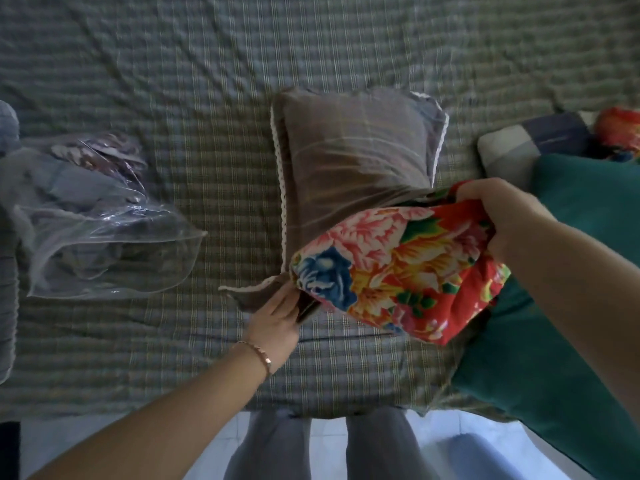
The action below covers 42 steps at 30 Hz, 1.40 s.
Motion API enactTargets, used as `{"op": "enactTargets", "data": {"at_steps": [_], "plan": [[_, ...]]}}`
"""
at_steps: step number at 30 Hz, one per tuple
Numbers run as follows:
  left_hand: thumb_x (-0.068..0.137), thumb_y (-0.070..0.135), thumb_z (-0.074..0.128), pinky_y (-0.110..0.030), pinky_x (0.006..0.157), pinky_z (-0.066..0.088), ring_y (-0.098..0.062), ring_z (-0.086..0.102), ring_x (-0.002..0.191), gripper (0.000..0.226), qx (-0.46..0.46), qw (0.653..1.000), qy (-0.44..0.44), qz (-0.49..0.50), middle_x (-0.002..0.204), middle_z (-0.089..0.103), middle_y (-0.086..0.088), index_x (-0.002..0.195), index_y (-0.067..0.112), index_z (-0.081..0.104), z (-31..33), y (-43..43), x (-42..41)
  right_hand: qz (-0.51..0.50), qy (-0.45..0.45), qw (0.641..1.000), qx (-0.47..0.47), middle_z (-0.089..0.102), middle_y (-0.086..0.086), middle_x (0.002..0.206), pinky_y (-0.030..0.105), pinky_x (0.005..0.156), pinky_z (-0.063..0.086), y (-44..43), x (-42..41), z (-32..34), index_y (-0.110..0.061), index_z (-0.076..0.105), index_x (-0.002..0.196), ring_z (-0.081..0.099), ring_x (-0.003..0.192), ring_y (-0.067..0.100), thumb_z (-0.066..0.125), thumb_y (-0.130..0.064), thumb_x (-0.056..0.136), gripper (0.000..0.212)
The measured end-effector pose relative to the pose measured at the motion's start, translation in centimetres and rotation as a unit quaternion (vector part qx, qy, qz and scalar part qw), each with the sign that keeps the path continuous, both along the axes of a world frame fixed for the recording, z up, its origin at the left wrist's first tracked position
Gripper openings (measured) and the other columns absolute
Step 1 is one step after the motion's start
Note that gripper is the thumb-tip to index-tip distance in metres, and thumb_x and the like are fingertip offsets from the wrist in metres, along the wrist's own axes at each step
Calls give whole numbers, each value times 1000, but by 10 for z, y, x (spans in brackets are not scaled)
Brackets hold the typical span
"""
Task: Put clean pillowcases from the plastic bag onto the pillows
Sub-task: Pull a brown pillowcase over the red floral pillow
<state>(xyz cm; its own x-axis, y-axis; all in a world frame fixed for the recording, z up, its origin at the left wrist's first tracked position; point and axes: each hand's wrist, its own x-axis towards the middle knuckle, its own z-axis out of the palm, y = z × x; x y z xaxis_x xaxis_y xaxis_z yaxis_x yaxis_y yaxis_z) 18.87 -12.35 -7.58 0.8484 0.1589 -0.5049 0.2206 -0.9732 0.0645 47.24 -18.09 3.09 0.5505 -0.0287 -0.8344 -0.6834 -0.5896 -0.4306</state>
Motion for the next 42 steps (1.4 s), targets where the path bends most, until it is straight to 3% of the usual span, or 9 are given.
{"op": "enactTargets", "data": {"at_steps": [4,7,9,17,24,28,33,38,42], "plan": [[85,38,52,-39,112,18,-26,55,109,37,-135,971,180,-81,104,66,-9,104,9,64,24,-29,21,16,-21,999,21,64,9,74,31,52,56,17,4,9,-11,59,77,64,60,21,69,-10,70,13],[88,50,40,-33,90,33,-21,55,89,40,-172,982,74,-29,93,62,-3,104,17,57,38,-36,23,98,-124,987,34,60,4,68,35,65,57,24,-1,11,-19,59,69,62,64,22,67,-3,67,18],[81,47,48,-24,75,38,-15,51,66,29,-242,970,-27,0,69,55,4,75,20,58,46,-34,23,175,-183,967,24,61,-1,71,36,71,57,24,-7,11,-25,60,68,63,72,21,67,-5,66,22],[77,34,51,-19,59,30,-11,46,55,22,-304,933,-152,116,58,47,6,64,17,46,66,-57,27,512,-416,751,-23,60,0,95,27,66,34,41,-52,-14,-26,62,100,55,89,26,67,-19,72,29],[90,20,45,-19,76,39,-11,52,91,15,-306,935,3,181,98,60,2,94,14,58,28,-46,-1,679,-291,657,-150,25,19,141,45,108,24,3,-72,-108,-16,44,129,24,129,40,46,-19,91,38],[92,20,44,-17,81,28,-9,43,92,16,-325,930,30,169,99,57,3,96,16,59,1,-43,-26,699,-298,649,46,48,18,132,54,108,27,-29,-107,-133,-9,57,123,43,122,39,44,-45,83,55],[83,19,46,-20,77,37,-10,49,83,17,-326,937,-7,121,86,59,5,86,17,62,-19,-36,-46,830,-325,449,67,41,16,143,46,111,25,-38,-146,-150,-17,30,141,40,130,29,67,-64,56,104],[72,27,42,-14,76,37,-2,51,69,19,-274,959,-45,62,73,56,17,75,29,60,-28,-11,-64,829,-269,487,63,54,6,126,34,94,37,8,-148,-158,-27,23,145,53,114,27,67,-48,75,85],[72,43,39,-33,85,46,-8,60,89,26,-174,984,-13,17,81,63,20,73,33,62,-37,27,-87,864,-208,452,78,62,-1,113,31,80,45,9,-145,-149,-37,38,134,59,103,24,62,-42,80,60]]}}
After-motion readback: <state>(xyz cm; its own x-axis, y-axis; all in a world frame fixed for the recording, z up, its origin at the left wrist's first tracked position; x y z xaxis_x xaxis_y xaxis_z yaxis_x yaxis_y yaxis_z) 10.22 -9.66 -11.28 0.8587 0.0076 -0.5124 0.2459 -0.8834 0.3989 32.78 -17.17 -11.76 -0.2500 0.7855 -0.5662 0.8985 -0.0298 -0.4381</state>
